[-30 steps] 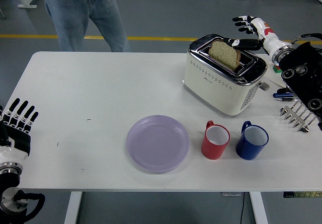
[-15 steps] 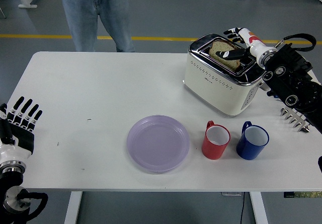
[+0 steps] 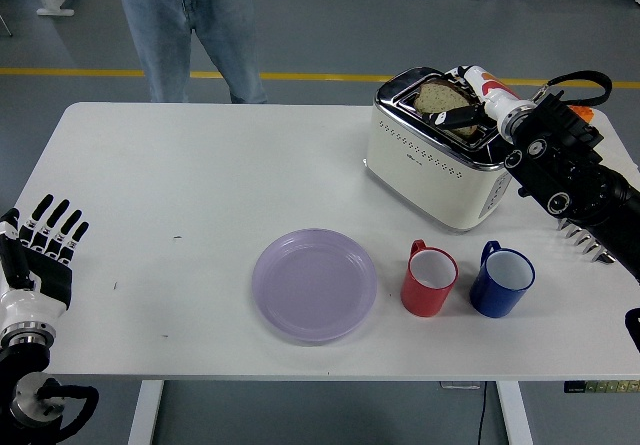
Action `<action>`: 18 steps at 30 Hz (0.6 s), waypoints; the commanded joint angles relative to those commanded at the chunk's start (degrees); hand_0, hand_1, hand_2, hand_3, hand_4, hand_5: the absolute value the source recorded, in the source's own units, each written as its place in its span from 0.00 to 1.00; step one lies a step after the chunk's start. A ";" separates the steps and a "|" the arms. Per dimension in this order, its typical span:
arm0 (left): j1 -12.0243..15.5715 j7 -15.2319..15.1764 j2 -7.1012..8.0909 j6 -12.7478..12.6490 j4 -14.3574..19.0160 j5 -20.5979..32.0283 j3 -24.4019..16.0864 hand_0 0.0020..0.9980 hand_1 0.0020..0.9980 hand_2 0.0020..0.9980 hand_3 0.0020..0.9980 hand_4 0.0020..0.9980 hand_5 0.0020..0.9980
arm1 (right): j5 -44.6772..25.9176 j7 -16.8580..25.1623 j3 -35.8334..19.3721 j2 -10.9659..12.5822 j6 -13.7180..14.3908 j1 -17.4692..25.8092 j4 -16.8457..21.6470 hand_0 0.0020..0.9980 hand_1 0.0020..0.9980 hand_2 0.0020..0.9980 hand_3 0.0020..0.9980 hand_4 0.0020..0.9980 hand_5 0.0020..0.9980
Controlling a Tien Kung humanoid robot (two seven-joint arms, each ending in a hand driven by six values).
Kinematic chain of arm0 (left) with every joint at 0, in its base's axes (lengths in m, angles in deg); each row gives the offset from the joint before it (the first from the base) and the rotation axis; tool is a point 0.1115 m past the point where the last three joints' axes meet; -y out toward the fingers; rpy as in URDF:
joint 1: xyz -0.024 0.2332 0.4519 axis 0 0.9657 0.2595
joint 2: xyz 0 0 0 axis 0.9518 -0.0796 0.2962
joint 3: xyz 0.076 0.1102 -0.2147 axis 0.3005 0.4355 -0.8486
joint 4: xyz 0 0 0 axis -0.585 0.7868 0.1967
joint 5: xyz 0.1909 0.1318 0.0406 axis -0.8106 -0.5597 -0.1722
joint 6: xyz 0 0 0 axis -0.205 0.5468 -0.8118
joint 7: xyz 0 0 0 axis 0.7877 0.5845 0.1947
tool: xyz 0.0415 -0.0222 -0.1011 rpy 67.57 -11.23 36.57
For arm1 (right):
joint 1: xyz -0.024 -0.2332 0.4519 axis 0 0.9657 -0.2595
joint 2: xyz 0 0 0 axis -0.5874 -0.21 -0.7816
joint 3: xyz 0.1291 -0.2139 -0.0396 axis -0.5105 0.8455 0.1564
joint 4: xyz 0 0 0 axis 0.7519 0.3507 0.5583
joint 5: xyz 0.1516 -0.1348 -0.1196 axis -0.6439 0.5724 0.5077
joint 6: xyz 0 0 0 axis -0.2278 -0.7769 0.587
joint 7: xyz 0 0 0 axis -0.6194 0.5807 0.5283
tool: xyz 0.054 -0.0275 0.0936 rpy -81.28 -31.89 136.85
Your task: Push plate across desktop,pick up the break from the machine,place the break in the plate
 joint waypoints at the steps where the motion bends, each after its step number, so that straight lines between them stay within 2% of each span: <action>1: 0.00 -0.01 0.00 0.01 0.00 -0.01 0.03 0.75 0.74 0.74 0.72 0.53 1.00 | -0.26 0.01 0.22 -0.06 0.23 -0.01 -0.08 0.49 0.57 0.60 0.72 0.86 0.32; 2: 0.01 -0.03 0.00 0.01 -0.01 0.00 0.05 0.75 0.74 0.74 0.72 0.53 1.00 | -0.64 -0.01 0.45 -0.07 0.77 0.07 0.00 0.49 0.57 0.60 0.72 0.86 0.32; 3: 0.05 -0.08 0.00 -0.01 -0.04 0.03 0.04 0.75 0.74 0.74 0.72 0.53 1.00 | -0.97 -0.02 0.68 -0.08 1.36 0.13 0.05 0.36 0.47 0.51 0.63 0.84 0.28; 8: 0.16 -0.30 0.00 -0.06 -0.10 0.16 0.14 0.75 0.74 0.74 0.72 0.53 1.00 | -1.18 -0.16 1.86 -0.13 3.37 0.13 0.07 0.36 0.47 0.51 0.63 0.84 0.28; 9: 0.15 -0.31 0.00 -0.05 -0.10 0.17 0.20 0.75 0.73 0.74 0.72 0.53 1.00 | -1.13 -0.21 2.09 -0.14 3.67 0.10 0.06 0.24 0.36 0.42 0.51 0.77 0.15; 14: -0.02 -0.31 0.00 -0.02 -0.13 0.21 0.66 0.75 0.73 0.74 0.72 0.53 1.00 | -0.45 -0.69 3.82 -0.15 4.38 -0.09 0.09 0.24 0.36 0.42 0.51 0.77 0.15; 15: -0.15 -0.32 0.00 0.01 -0.15 0.23 0.74 0.75 0.73 0.74 0.72 0.53 1.00 | -0.33 -0.66 4.25 -0.16 4.62 -0.12 0.08 0.18 0.32 0.41 0.48 0.70 0.07; 18: -0.34 -0.33 0.00 0.01 -0.18 0.25 0.74 0.75 0.73 0.74 0.72 0.53 1.00 | -0.31 -0.56 4.95 -0.20 5.19 -0.23 0.00 0.18 0.32 0.41 0.48 0.70 0.07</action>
